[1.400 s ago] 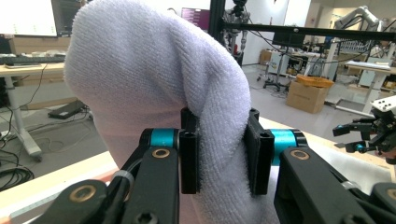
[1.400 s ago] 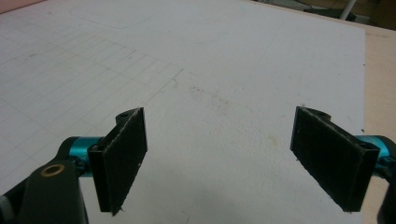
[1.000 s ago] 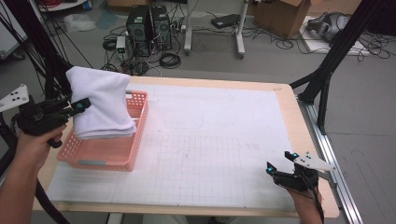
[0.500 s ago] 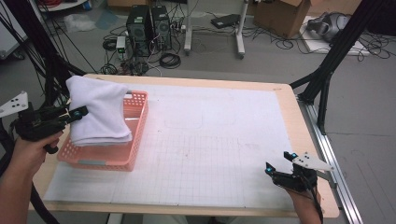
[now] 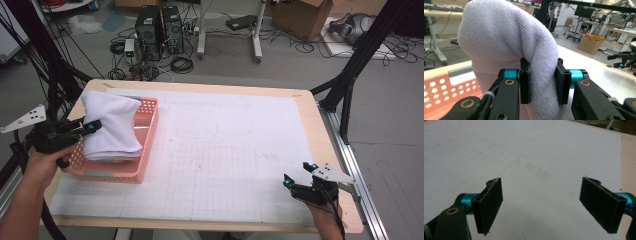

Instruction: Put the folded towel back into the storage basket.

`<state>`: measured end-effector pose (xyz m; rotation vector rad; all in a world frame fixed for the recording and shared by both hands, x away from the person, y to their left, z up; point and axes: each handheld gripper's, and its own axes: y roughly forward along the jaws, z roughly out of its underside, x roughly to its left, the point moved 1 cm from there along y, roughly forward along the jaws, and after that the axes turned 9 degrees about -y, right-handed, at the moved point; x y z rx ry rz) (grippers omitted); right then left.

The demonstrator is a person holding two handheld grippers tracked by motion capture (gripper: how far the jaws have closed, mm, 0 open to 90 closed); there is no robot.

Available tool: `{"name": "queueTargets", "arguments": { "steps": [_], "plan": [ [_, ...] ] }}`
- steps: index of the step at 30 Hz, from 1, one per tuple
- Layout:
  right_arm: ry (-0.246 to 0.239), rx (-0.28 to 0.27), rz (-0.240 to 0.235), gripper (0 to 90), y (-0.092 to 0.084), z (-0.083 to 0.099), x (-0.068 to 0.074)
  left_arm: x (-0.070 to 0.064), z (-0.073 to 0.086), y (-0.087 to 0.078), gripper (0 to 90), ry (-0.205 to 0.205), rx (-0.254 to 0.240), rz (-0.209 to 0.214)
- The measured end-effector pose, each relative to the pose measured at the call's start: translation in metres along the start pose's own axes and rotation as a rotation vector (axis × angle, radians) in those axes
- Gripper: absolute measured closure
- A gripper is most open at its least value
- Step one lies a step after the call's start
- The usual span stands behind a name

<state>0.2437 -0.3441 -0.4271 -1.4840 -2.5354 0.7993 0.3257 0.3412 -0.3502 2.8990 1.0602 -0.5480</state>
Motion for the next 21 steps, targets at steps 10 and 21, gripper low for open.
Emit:
{"name": "queueTargets", "arguments": {
  "steps": [10, 21],
  "plan": [
    [-0.001, 0.003, -0.002, 17.3, 0.001, 0.001, 0.000, 0.009, 0.014, 0.005, 70.9, -0.033, 0.003, -0.004],
    [-0.004, 0.008, -0.003, 17.4, 0.002, 0.001, 0.001, 0.014, 0.019, 0.016, 70.4, -0.064, 0.038, -0.031]
  ]
}}
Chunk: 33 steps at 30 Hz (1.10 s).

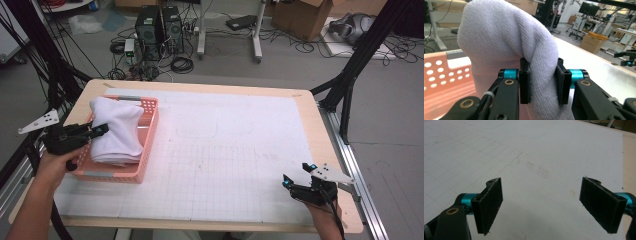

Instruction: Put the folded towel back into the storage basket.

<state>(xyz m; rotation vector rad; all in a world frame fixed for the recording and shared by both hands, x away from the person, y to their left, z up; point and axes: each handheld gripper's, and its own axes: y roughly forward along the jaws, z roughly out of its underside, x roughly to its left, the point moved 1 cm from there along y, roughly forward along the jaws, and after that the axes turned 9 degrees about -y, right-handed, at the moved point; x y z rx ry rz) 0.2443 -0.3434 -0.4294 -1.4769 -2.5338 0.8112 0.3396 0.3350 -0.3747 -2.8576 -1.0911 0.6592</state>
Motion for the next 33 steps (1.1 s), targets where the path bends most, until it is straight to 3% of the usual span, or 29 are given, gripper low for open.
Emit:
{"name": "queueTargets", "arguments": {
  "steps": [6, 14, 19, 21, 23, 26, 29, 33],
  "plan": [
    [0.000, -0.002, 0.000, 17.4, -0.002, 0.000, -0.001, 0.002, -0.001, 0.011, 70.2, -0.009, 0.030, -0.016],
    [0.001, -0.004, 0.003, 17.4, -0.003, 0.001, -0.002, 0.012, 0.000, 0.010, 66.0, -0.091, 0.058, -0.092],
    [-0.002, -0.002, 0.000, 17.4, -0.003, 0.000, -0.001, 0.016, -0.001, 0.008, 51.5, -0.177, 0.075, -0.172],
    [-0.001, -0.001, -0.001, 17.4, -0.002, 0.000, -0.001, 0.017, -0.002, 0.007, 41.8, -0.216, 0.083, -0.207],
    [-0.001, 0.000, -0.001, 17.4, -0.002, 0.000, -0.001, 0.017, -0.003, 0.006, 38.4, -0.233, 0.082, -0.235],
    [-0.002, -0.001, -0.003, 17.4, -0.002, 0.000, 0.000, 0.016, -0.005, 0.003, 36.2, -0.232, 0.073, -0.278],
    [-0.002, 0.000, -0.003, 17.4, -0.002, 0.000, 0.000, 0.014, -0.008, 0.000, 35.6, -0.199, 0.067, -0.329],
    [-0.001, 0.001, -0.003, 17.4, -0.002, 0.000, -0.001, 0.010, -0.013, -0.006, 35.0, -0.163, 0.034, -0.348]
  ]
}}
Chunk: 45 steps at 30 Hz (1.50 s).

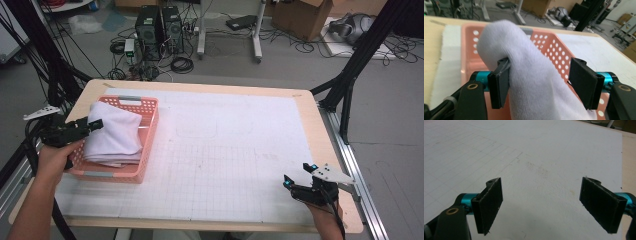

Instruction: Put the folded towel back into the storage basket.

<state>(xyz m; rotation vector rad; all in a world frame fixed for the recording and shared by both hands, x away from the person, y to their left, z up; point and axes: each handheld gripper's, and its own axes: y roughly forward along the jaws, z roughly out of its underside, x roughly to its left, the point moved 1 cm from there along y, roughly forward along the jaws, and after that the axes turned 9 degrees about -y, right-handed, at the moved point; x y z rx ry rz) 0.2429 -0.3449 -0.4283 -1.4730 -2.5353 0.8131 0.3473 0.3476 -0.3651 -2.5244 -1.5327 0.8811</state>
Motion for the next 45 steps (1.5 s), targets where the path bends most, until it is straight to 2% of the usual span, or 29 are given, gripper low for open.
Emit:
{"name": "queueTargets", "arguments": {
  "steps": [3, 5, 9, 14, 18, 20, 24, 29, 33, 38, 41, 45],
  "plan": [
    [-0.001, 0.000, -0.001, 17.4, 0.000, 0.000, 0.000, -0.003, -0.004, -0.006, 34.1, 0.014, -0.052, -0.002],
    [-0.002, -0.002, -0.002, 17.4, 0.000, -0.001, 0.001, -0.006, -0.005, -0.009, 34.2, 0.030, -0.068, 0.000],
    [-0.001, -0.002, -0.001, 17.4, 0.000, -0.001, 0.001, -0.011, 0.000, -0.003, 34.2, 0.049, -0.011, 0.006],
    [-0.001, -0.003, -0.001, 17.4, 0.000, -0.001, 0.000, -0.020, 0.010, 0.017, 35.4, 0.075, 0.087, -0.001],
    [0.001, -0.002, 0.000, 17.4, 0.000, 0.000, 0.000, -0.023, 0.018, 0.033, 35.5, 0.093, 0.173, -0.065],
    [0.006, -0.003, -0.001, 17.4, 0.000, 0.000, 0.000, -0.024, 0.019, 0.039, 35.3, 0.095, 0.196, -0.098],
    [-0.002, -0.004, 0.000, 17.4, 0.000, 0.000, -0.001, -0.024, 0.021, 0.050, 35.4, 0.119, 0.255, -0.207],
    [-0.001, 0.000, -0.004, 17.4, 0.001, -0.001, 0.001, -0.020, 0.030, 0.067, 35.3, 0.117, 0.360, -0.268],
    [0.002, 0.007, -0.010, 17.4, 0.002, -0.001, 0.002, -0.017, 0.032, 0.077, 35.0, 0.083, 0.395, -0.271],
    [0.000, 0.002, -0.010, 17.4, 0.002, -0.001, 0.001, -0.013, 0.033, 0.081, 34.5, 0.084, 0.406, -0.236],
    [-0.007, 0.002, -0.011, 17.4, 0.003, -0.001, 0.001, -0.014, 0.035, 0.084, 34.6, 0.108, 0.400, -0.214],
    [-0.001, 0.001, -0.011, 17.4, 0.002, -0.001, 0.002, -0.018, 0.036, 0.088, 36.0, 0.161, 0.401, -0.166]
  ]
}}
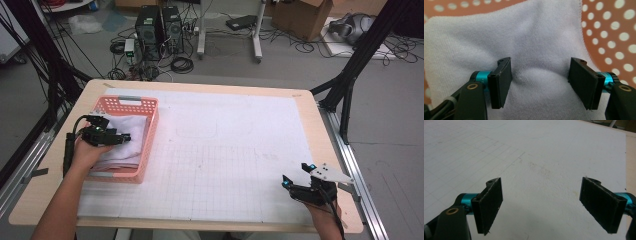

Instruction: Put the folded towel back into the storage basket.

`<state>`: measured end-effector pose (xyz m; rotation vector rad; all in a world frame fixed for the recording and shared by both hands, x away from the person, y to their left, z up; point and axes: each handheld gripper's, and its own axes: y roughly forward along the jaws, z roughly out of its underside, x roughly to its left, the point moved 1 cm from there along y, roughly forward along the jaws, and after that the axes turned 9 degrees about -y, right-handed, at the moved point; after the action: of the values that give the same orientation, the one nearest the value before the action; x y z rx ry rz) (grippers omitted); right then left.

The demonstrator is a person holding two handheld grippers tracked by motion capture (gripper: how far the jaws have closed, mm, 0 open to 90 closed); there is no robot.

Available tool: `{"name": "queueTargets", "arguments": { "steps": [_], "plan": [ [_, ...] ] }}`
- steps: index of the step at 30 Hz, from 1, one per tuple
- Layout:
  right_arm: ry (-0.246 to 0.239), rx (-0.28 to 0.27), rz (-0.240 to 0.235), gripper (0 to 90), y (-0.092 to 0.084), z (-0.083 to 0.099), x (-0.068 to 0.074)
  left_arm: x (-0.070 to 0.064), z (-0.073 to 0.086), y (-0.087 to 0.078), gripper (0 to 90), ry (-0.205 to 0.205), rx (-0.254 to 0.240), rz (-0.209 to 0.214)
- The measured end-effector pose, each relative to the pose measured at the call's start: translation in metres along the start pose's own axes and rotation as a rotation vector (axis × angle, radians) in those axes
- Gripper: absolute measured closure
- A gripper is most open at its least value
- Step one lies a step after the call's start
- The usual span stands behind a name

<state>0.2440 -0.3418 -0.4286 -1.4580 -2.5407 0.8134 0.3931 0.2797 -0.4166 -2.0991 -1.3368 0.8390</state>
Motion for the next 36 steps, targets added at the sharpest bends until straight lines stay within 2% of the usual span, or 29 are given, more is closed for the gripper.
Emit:
{"name": "queueTargets", "arguments": {
  "steps": [2, 5, 9, 15, 19, 21, 23, 26, 31, 36],
  "plan": [
    [0.000, -0.003, 0.003, 17.4, 0.000, 0.000, -0.001, 0.000, -0.001, 0.000, 36.6, -0.015, -0.009, -0.004],
    [0.000, -0.004, 0.005, 17.4, -0.001, 0.000, -0.002, 0.002, -0.002, -0.006, 35.4, -0.062, -0.049, 0.002],
    [0.006, -0.003, 0.004, 17.4, -0.002, 0.001, -0.002, 0.002, -0.004, -0.021, 35.1, -0.079, -0.165, 0.031],
    [0.003, -0.010, 0.006, 17.4, -0.003, 0.000, -0.003, 0.002, -0.006, -0.053, 33.6, -0.116, -0.366, 0.113],
    [0.006, -0.019, 0.006, 17.3, -0.004, -0.001, -0.003, -0.008, -0.003, -0.071, 30.8, -0.086, -0.453, 0.157],
    [0.010, -0.018, 0.002, 17.4, -0.004, -0.001, -0.003, -0.017, 0.000, -0.076, 25.6, -0.078, -0.496, 0.168],
    [0.007, -0.020, 0.001, 17.4, -0.004, -0.002, -0.002, -0.025, 0.002, -0.079, 20.7, -0.071, -0.520, 0.200],
    [0.007, -0.024, 0.001, 17.4, -0.005, -0.002, -0.002, -0.039, 0.004, -0.081, 18.8, -0.050, -0.539, 0.225],
    [0.023, -0.033, -0.001, 17.3, -0.005, -0.002, -0.004, -0.069, 0.008, -0.081, 18.9, 0.023, -0.566, 0.302],
    [0.018, -0.033, -0.007, 17.3, -0.004, -0.003, -0.003, -0.099, 0.009, -0.079, 19.1, 0.068, -0.582, 0.373]
  ]
}}
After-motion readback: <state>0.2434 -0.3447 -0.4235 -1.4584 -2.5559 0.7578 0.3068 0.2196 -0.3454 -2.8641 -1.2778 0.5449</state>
